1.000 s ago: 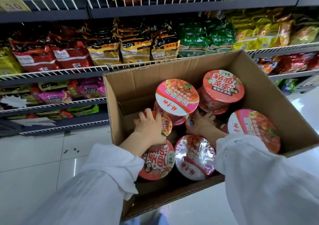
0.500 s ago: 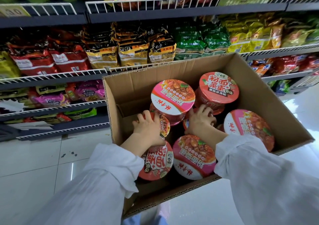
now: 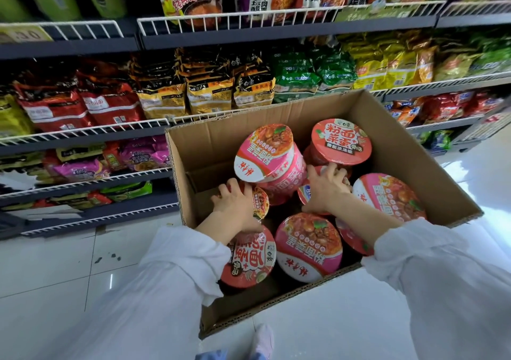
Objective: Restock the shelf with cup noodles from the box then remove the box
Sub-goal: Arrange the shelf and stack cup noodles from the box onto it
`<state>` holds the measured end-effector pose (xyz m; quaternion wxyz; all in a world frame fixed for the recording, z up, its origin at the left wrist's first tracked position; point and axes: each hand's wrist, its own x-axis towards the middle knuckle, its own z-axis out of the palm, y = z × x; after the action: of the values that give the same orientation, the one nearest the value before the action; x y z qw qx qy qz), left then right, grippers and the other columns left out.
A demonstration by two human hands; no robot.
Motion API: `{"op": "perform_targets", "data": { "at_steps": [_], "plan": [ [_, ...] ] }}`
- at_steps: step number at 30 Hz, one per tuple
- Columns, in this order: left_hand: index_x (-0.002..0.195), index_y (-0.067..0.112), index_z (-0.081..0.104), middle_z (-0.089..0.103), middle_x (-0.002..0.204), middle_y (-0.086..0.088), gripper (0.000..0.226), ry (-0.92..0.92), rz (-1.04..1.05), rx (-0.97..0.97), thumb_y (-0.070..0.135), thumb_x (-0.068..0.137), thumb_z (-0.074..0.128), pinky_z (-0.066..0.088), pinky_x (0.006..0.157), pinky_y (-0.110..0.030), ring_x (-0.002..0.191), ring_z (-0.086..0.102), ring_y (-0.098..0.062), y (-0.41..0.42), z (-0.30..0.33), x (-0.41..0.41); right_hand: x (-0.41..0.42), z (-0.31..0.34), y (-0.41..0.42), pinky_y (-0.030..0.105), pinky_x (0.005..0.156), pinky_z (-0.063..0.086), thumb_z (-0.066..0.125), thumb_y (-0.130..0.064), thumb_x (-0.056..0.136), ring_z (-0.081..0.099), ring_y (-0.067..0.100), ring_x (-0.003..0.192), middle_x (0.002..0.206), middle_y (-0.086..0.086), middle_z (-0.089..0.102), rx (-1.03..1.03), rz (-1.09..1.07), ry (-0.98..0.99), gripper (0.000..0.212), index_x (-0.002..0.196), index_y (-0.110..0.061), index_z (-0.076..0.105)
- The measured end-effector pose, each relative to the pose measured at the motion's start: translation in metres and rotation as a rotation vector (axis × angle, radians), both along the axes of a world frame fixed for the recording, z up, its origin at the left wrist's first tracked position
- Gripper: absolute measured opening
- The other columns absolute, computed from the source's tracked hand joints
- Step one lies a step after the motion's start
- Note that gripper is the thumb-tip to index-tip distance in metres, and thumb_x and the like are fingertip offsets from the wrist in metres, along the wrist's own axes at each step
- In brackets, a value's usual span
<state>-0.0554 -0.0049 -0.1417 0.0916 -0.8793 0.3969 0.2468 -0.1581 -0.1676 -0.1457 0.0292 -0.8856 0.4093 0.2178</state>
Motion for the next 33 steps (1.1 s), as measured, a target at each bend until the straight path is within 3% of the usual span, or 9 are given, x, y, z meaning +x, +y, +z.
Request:
{"op": "perform_targets", "data": {
  "at_steps": [6, 12, 17, 24, 33],
  "plan": [
    [0.145, 0.012, 0.019, 0.019, 0.143, -0.019, 0.107, 0.069, 0.072, 0.103, 0.066, 0.067, 0.067, 0.028, 0.105, -0.055, 0.132, 0.022, -0.041, 0.007, 0.021, 0.006, -0.005, 0.014, 0.011, 0.054, 0.096, 0.042, 0.077, -0.059, 0.061, 0.024, 0.044, 0.129, 0.142, 0.021, 0.018, -0.03, 0.11, 0.013, 0.106, 0.143, -0.029, 0.016],
    [0.145, 0.016, 0.025, 0.021, 0.143, -0.017, 0.104, 0.165, 0.091, 0.126, 0.065, 0.065, 0.069, 0.033, 0.106, -0.05, 0.132, 0.024, -0.04, 0.03, 0.044, 0.007, 0.0, 0.03, 0.028, 0.052, 0.099, 0.034, 0.07, -0.06, 0.07, 0.021, 0.04, 0.134, 0.146, 0.018, 0.016, -0.228, 0.41, 0.101, 0.098, 0.146, -0.034, 0.014],
    [0.145, 0.032, 0.022, 0.022, 0.141, -0.015, 0.098, 0.164, 0.137, -0.136, 0.066, 0.066, 0.067, 0.035, 0.104, -0.052, 0.131, 0.024, -0.042, 0.032, 0.078, 0.01, 0.006, 0.064, 0.046, 0.053, 0.099, 0.034, 0.069, -0.067, 0.064, 0.024, 0.039, 0.132, 0.144, 0.017, 0.022, -0.143, 0.342, -0.075, 0.112, 0.149, -0.025, 0.01],
    [0.148, 0.032, 0.018, 0.021, 0.144, -0.009, 0.099, -0.075, 0.144, -0.458, 0.054, 0.067, 0.071, 0.031, 0.106, -0.051, 0.133, 0.024, -0.034, 0.042, 0.135, 0.018, 0.02, 0.122, 0.061, 0.053, 0.101, 0.033, 0.061, -0.067, 0.068, 0.029, 0.041, 0.13, 0.142, 0.017, 0.031, -0.037, 0.286, -0.312, 0.096, 0.147, -0.031, 0.02],
    [0.145, 0.039, 0.027, 0.017, 0.151, -0.005, 0.086, -0.221, 0.286, -0.899, 0.046, 0.072, 0.071, 0.027, 0.109, -0.048, 0.139, 0.017, -0.029, 0.113, 0.198, 0.075, 0.074, 0.2, 0.107, 0.054, 0.112, 0.019, 0.054, -0.061, 0.077, 0.019, 0.038, 0.14, 0.155, 0.009, 0.021, -0.01, 0.38, -0.653, 0.075, 0.144, -0.044, 0.028]
  ]
}}
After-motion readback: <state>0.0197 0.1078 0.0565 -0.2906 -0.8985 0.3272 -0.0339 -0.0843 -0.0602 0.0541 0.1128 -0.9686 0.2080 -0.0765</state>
